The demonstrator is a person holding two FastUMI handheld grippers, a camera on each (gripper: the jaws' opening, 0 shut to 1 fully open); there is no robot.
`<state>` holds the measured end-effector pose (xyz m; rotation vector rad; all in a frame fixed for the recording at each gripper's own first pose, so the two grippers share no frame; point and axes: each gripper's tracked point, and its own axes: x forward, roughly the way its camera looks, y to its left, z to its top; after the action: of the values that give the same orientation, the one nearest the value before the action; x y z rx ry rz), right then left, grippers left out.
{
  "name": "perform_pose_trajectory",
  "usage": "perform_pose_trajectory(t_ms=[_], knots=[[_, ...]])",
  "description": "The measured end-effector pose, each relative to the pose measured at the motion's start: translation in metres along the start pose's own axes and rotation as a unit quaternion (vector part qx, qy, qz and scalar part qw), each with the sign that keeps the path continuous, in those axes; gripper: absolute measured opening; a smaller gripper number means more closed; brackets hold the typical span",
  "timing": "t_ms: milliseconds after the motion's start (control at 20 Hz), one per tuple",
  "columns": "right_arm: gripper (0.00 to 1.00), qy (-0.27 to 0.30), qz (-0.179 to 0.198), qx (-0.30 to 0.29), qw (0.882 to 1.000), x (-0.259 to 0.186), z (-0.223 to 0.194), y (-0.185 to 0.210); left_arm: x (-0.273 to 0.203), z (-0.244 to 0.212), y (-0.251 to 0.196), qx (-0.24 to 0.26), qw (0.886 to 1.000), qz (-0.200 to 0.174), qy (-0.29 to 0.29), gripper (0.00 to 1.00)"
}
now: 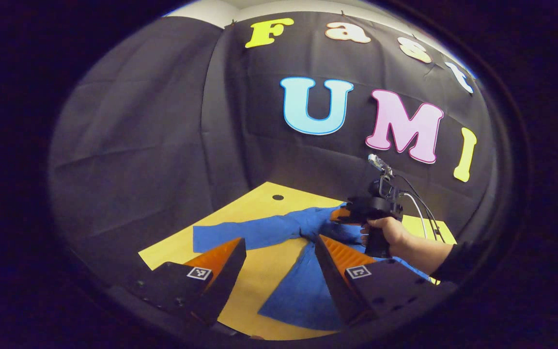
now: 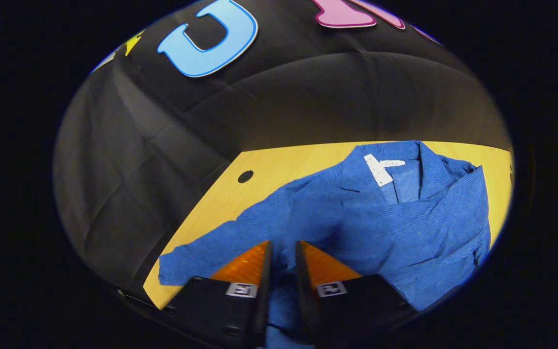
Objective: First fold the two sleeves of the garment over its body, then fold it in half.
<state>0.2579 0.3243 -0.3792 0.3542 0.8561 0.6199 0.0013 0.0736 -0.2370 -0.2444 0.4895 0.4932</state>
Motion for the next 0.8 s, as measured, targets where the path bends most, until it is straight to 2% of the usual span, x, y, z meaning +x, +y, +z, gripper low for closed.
perform_pose_trajectory(t_ms=[100, 150, 250, 450, 600, 800], knots=[[0.75, -0.017, -0.007, -0.023, 1.0, 0.001, 0.002, -0.002, 0.02, -0.003, 0.014, -0.022, 1.0, 0.008, -0.008, 0.84], [0.77, -0.028, -0.009, -0.037, 0.999, -0.002, 0.002, -0.002, 0.029, -0.008, 0.019, -0.04, 0.999, 0.011, -0.007, 0.84], [0.96, -0.062, -0.009, -0.062, 0.996, -0.019, 0.008, -0.001, 0.048, -0.026, 0.029, -0.072, 0.997, 0.024, 0.0, 0.84], [0.99, -0.154, -0.021, -0.113, 0.981, -0.08, 0.027, -0.012, 0.087, -0.04, 0.072, -0.046, 0.996, 0.082, -0.002, 0.84], [0.99, -0.253, -0.019, -0.091, 0.963, -0.145, 0.049, -0.021, 0.12, -0.037, 0.121, -0.042, 0.992, 0.123, 0.005, 0.84], [0.98, -0.319, -0.087, -0.12, 0.936, -0.224, 0.058, -0.074, 0.165, -0.047, 0.184, -0.056, 0.98, 0.188, 0.035, 0.84]])
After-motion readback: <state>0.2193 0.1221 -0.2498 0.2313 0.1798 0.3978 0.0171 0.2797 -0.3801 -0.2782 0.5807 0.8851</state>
